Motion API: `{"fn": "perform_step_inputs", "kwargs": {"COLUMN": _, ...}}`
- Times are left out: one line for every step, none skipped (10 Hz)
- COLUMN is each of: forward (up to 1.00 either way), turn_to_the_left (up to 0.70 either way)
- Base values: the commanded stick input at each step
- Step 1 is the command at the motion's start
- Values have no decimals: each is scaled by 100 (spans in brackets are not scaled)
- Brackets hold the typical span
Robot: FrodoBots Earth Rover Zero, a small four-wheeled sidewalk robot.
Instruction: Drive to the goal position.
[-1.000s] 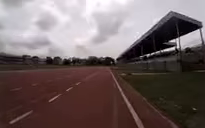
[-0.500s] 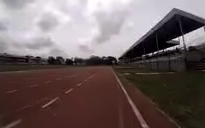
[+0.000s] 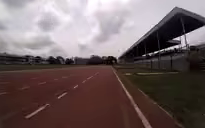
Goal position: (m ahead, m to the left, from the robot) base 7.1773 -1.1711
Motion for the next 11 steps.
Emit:
{"fn": "perform_step_inputs", "kwargs": {"forward": 70, "turn_to_the_left": 0}}
{"fn": "perform_step_inputs", "kwargs": {"forward": 70, "turn_to_the_left": 0}}
{"fn": "perform_step_inputs", "kwargs": {"forward": 70, "turn_to_the_left": 0}}
{"fn": "perform_step_inputs", "kwargs": {"forward": 70, "turn_to_the_left": 0}}
{"fn": "perform_step_inputs", "kwargs": {"forward": 70, "turn_to_the_left": 0}}
{"fn": "perform_step_inputs", "kwargs": {"forward": 70, "turn_to_the_left": 0}}
{"fn": "perform_step_inputs", "kwargs": {"forward": 70, "turn_to_the_left": 0}}
{"fn": "perform_step_inputs", "kwargs": {"forward": 70, "turn_to_the_left": 0}}
{"fn": "perform_step_inputs", "kwargs": {"forward": 70, "turn_to_the_left": 0}}
{"fn": "perform_step_inputs", "kwargs": {"forward": 70, "turn_to_the_left": 0}}
{"fn": "perform_step_inputs", "kwargs": {"forward": 70, "turn_to_the_left": 0}}
